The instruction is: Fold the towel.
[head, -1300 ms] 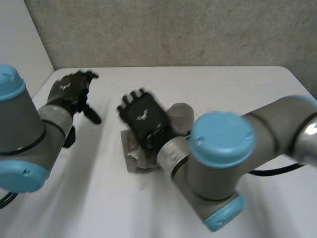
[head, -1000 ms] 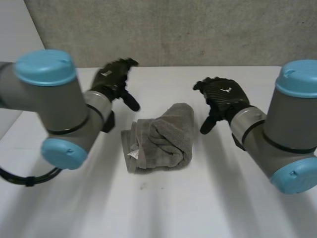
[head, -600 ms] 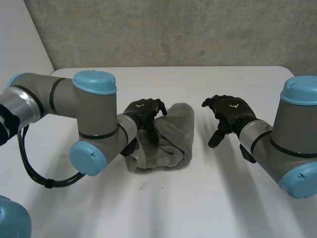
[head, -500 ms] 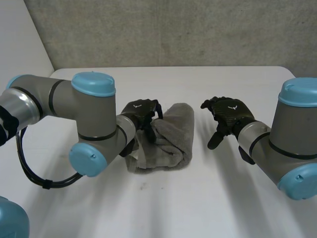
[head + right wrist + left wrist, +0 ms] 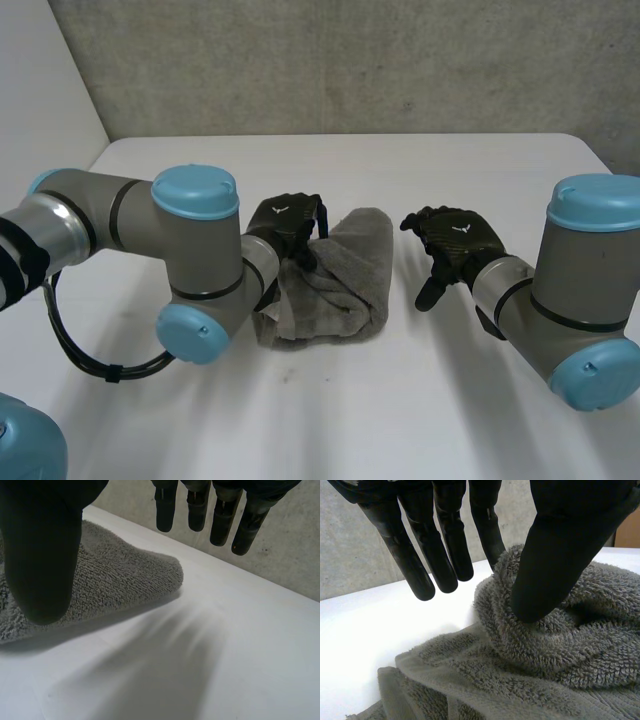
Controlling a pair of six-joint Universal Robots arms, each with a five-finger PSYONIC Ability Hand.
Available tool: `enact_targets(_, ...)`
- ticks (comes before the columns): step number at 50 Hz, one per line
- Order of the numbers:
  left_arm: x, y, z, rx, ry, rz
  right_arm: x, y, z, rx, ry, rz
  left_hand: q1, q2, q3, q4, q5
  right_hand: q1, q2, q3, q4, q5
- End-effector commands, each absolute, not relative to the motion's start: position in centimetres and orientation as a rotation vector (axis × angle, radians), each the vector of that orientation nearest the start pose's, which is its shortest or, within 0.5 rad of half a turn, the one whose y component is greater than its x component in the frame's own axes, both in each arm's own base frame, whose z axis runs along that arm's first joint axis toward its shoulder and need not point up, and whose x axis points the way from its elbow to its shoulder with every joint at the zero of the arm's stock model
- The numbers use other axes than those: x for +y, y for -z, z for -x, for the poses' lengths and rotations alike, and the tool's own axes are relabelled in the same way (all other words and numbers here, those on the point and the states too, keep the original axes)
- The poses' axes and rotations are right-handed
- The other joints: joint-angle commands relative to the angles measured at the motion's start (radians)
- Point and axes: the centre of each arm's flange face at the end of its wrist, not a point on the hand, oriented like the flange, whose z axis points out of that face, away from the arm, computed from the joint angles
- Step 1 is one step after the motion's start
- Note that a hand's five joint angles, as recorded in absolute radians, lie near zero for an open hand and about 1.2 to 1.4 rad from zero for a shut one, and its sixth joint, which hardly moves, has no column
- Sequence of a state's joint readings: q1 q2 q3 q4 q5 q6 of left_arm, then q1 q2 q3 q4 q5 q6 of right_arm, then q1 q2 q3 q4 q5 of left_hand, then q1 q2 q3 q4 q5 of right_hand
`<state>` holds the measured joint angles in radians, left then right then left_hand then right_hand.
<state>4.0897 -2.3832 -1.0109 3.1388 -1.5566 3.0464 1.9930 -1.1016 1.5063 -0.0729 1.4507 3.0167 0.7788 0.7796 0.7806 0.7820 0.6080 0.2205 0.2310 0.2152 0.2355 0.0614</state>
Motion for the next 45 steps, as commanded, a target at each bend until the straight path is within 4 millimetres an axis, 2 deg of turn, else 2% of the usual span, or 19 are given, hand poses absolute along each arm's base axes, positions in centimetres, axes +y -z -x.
enact_targets(1, -29.0, -15.7, 37.1, 2.806, 2.095, -0.778, -27.5, -17.3, -27.9, 2.246, 1.645, 0.753, 0.078, 0.077, 0.076, 0.074, 0.074, -0.046, -0.056, -0.041, -0.061, -0.061)
enact_targets(2, -28.9, -15.6, 37.2, 2.808, 2.091, -0.784, -27.5, -17.3, -27.9, 2.245, 1.646, 0.753, 0.168, 0.167, 0.166, 0.165, 0.164, -0.046, -0.056, -0.041, -0.061, -0.061)
enact_targets(4, -28.9, -15.5, 37.1, 2.801, 2.081, -0.768, -27.5, -17.3, -27.9, 2.244, 1.648, 0.752, 0.616, 0.615, 0.614, 0.612, 0.612, -0.046, -0.056, -0.041, -0.061, -0.061)
enact_targets(12, -28.3, -15.5, 36.1, 2.749, 2.026, -0.651, -28.0, -17.4, -28.2, 2.219, 1.671, 0.751, 0.617, 0.617, 0.616, 0.614, 0.614, -0.046, -0.056, -0.041, -0.061, -0.061)
enact_targets(16, -26.8, -16.2, 34.1, 2.737, 1.967, -0.592, -28.6, -18.2, -28.6, 2.186, 1.702, 0.744, 0.617, 0.617, 0.616, 0.614, 0.614, -0.046, -0.056, -0.041, -0.061, -0.061)
enact_targets(23, -24.1, -16.5, 32.1, 2.749, 1.924, -0.597, -29.6, -18.8, -29.4, 2.154, 1.729, 0.743, 0.617, 0.617, 0.616, 0.614, 0.614, -0.046, -0.056, -0.041, -0.061, -0.061)
enact_targets(27, -22.5, -16.8, 31.0, 2.744, 1.93, -0.593, -28.8, -18.7, -31.3, 2.104, 1.659, 0.811, 0.617, 0.617, 0.616, 0.614, 0.614, -0.046, -0.056, -0.041, -0.061, -0.061)
enact_targets(31, -21.9, -16.7, 30.3, 2.726, 1.932, -0.568, -28.1, -18.4, -32.8, 2.08, 1.582, 0.854, 0.617, 0.617, 0.616, 0.614, 0.614, -0.046, -0.056, -0.041, -0.061, -0.061)
enact_targets(33, -21.7, -16.6, 30.0, 2.717, 1.922, -0.551, -27.5, -17.5, -33.9, 2.088, 1.492, 0.896, 0.617, 0.617, 0.616, 0.614, 0.614, -0.046, -0.056, -0.041, -0.061, -0.061)
enact_targets(38, -21.0, -15.7, 28.7, 2.699, 1.847, -0.494, -27.2, -16.6, -35.0, 2.111, 1.394, 0.906, 0.617, 0.617, 0.616, 0.614, 0.614, -0.046, -0.056, -0.041, -0.061, -0.061)
enact_targets(45, -20.2, -14.8, 28.2, 2.713, 1.793, -0.506, -27.5, -15.7, -35.8, 2.111, 1.341, 0.885, 0.617, 0.617, 0.616, 0.614, 0.614, -0.046, -0.056, -0.041, -0.061, -0.061)
